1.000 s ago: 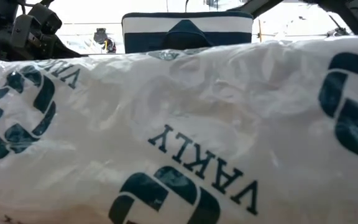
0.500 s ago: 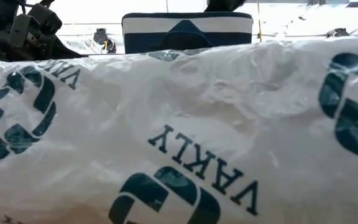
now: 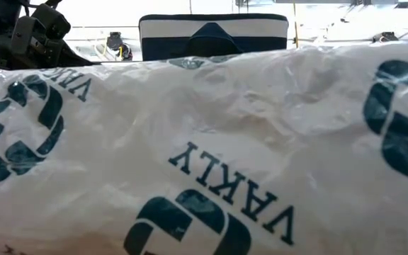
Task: Pick & place medical supplies in basket/bin
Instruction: Put the white pill bottle into the blue bin
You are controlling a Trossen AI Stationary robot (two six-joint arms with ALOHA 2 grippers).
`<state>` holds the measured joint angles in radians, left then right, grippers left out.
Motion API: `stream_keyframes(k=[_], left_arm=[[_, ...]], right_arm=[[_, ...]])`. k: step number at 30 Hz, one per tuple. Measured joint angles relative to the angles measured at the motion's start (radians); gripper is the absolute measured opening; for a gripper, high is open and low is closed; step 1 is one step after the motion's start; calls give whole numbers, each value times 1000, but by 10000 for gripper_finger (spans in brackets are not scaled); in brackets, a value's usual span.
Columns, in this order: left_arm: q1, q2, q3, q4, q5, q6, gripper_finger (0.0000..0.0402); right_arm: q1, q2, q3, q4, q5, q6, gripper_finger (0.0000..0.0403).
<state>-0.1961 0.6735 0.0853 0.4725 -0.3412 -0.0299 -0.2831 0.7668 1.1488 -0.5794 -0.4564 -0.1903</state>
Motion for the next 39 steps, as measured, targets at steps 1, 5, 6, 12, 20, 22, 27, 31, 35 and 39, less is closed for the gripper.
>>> stream_keyframes(k=[1,5,6,12,20,22,27,31,35,39], left_arm=[[0,0,0,0,0,0,8],[0,0,0,0,0,0,8],[0,0,0,0,0,0,8],[0,0,0,0,0,-10,8],[0,0,0,-8,0,-46,8],[0,0,0,-17,0,-82,8],[0,0,0,-45,0,-114,8],[-4,10,0,-43,10,-136,8],[-46,61,0,22,21,-78,8],[-141,142,55,147,16,40,8]], right_arm=[[5,-59,-76,59,-7,31,12],[20,-269,-384,272,-43,145,2],[22,-311,-457,325,-43,177,3],[24,-467,-770,590,-42,257,1],[24,-504,-964,814,-18,263,1],[24,-504,-1003,861,7,269,1],[23,-504,-1054,866,14,266,0],[23,-504,-1060,866,13,250,0],[23,-504,-1060,866,11,233,0],[23,-504,-1060,866,10,223,0]])
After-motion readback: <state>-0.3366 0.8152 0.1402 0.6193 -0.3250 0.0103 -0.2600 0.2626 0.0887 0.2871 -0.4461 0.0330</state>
